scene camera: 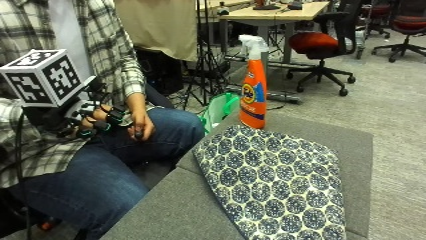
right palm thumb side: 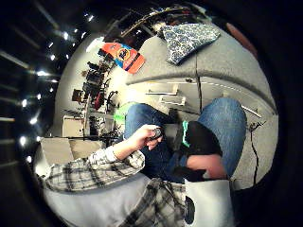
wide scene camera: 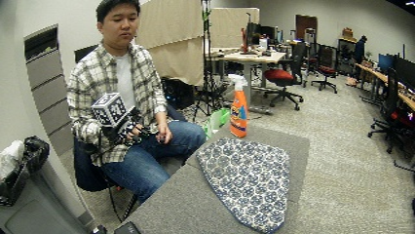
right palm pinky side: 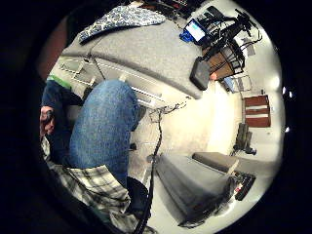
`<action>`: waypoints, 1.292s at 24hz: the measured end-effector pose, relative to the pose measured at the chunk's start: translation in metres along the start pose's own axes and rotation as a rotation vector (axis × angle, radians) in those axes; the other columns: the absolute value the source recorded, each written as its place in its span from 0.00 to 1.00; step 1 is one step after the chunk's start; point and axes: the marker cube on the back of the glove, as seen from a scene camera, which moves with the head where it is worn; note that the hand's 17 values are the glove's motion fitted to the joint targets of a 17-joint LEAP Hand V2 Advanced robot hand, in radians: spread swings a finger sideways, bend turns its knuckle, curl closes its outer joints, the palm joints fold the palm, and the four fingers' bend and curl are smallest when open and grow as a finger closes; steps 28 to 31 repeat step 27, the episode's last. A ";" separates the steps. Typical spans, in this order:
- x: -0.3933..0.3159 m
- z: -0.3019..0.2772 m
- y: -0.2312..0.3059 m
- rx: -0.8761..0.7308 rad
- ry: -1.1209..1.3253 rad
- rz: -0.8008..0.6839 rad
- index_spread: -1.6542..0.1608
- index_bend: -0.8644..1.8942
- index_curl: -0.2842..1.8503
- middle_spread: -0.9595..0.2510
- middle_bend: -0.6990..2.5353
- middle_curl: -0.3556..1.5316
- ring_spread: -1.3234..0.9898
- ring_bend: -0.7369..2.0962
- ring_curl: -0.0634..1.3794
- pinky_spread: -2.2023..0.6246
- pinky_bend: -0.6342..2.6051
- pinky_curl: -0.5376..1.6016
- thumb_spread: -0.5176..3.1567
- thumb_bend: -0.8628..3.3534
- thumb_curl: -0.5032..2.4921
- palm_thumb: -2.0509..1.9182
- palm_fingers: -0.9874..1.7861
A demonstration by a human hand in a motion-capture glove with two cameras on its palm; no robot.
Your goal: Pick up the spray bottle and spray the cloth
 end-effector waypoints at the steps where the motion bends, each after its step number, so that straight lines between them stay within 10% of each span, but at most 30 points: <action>1: 0.000 -0.001 -0.001 0.000 -0.001 0.000 0.70 0.37 0.28 0.72 0.27 0.37 0.61 0.36 0.25 0.86 0.29 0.37 0.44 0.20 0.33 0.69 0.44; 31: 0.001 -0.006 -0.004 0.013 -0.015 0.002 0.71 0.38 0.28 0.73 0.27 0.36 0.61 0.35 0.24 0.85 0.28 0.37 0.44 0.20 0.33 0.69 0.45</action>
